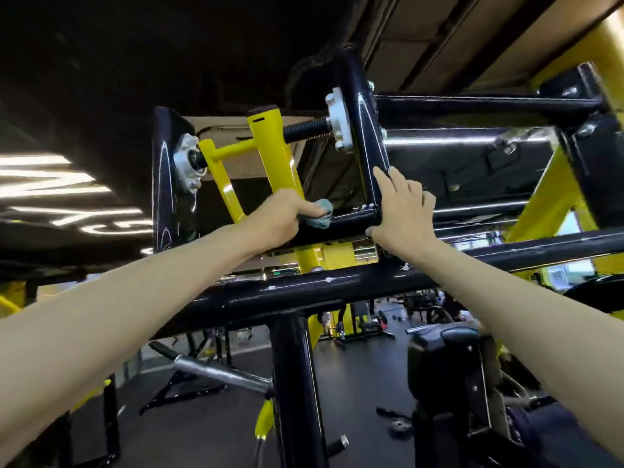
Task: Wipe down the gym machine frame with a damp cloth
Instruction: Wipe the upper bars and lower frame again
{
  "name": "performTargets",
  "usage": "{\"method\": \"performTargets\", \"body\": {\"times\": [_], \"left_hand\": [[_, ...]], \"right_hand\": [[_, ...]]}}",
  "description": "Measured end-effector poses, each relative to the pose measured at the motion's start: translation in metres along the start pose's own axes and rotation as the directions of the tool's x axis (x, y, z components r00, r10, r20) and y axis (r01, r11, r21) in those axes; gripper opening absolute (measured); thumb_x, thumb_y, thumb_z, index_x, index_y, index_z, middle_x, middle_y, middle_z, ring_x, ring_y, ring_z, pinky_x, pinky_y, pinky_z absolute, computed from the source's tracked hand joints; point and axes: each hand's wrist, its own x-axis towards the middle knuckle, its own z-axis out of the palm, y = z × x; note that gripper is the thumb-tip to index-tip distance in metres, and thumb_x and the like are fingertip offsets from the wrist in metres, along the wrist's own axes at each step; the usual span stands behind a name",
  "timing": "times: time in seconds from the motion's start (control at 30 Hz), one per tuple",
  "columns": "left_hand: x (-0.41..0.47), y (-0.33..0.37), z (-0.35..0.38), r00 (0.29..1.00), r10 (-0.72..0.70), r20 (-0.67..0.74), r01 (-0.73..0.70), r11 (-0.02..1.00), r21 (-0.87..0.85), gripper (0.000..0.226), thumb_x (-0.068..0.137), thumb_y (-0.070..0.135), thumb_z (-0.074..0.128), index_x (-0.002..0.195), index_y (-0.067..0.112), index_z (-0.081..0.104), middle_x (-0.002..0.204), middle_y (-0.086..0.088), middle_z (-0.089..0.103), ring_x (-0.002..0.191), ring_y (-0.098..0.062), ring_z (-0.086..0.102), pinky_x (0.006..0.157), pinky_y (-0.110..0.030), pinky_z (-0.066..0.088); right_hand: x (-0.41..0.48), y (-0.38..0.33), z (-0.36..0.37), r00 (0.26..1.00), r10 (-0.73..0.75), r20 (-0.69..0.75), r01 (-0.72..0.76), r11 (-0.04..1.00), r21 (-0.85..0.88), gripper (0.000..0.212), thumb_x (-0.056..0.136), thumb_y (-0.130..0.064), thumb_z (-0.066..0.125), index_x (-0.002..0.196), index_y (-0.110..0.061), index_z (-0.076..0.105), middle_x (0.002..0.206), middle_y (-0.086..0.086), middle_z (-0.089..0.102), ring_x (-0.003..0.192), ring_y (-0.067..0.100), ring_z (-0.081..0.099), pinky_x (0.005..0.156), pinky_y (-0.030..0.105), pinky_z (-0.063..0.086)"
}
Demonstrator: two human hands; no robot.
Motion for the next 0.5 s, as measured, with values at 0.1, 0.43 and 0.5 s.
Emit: {"method": "performTargets", "body": {"times": [0.1, 0.43, 0.5], "left_hand": [[0.005, 0.008, 0.004, 0.999, 0.002, -0.043, -0.005, 0.998, -0.061, 0.043, 0.088, -0.015, 0.049, 0.121, 0.006, 0.065, 0.12, -0.014, 0.066, 0.117, -0.027, 0.057, 0.103, -0.031, 0.04], [0.018, 0.025, 0.019, 0.992, 0.127, -0.023, -0.128, 0.99, -0.055, 0.053, 0.086, -0.016, 0.052, 0.13, 0.012, 0.059, 0.131, -0.015, 0.059, 0.125, -0.03, 0.053, 0.106, -0.045, 0.041], [0.02, 0.041, 0.02, 0.995, 0.095, -0.018, -0.095, 0.995, 0.019, 0.056, 0.086, -0.014, 0.049, 0.133, 0.015, 0.056, 0.128, -0.019, 0.06, 0.119, -0.035, 0.056, 0.1, -0.047, 0.045]], "right_hand": [[0.0, 0.001, 0.0, 1.0, 0.019, 0.008, -0.02, 0.999, 0.034, 0.103, 0.077, -0.033, 0.077, 0.154, -0.022, 0.009, 0.16, 0.001, 0.013, 0.14, 0.026, 0.023, 0.109, 0.043, 0.018], [0.002, 0.007, 0.002, 1.0, 0.008, 0.01, -0.009, 0.997, 0.073, 0.108, 0.075, -0.035, 0.079, 0.153, -0.021, 0.005, 0.16, -0.002, 0.01, 0.144, 0.024, 0.015, 0.111, 0.045, 0.011], [0.002, 0.009, 0.0, 1.0, -0.006, 0.017, 0.005, 0.998, 0.057, 0.107, 0.076, -0.036, 0.078, 0.153, -0.02, 0.006, 0.16, -0.002, 0.01, 0.145, 0.025, 0.013, 0.113, 0.046, 0.009]]}}
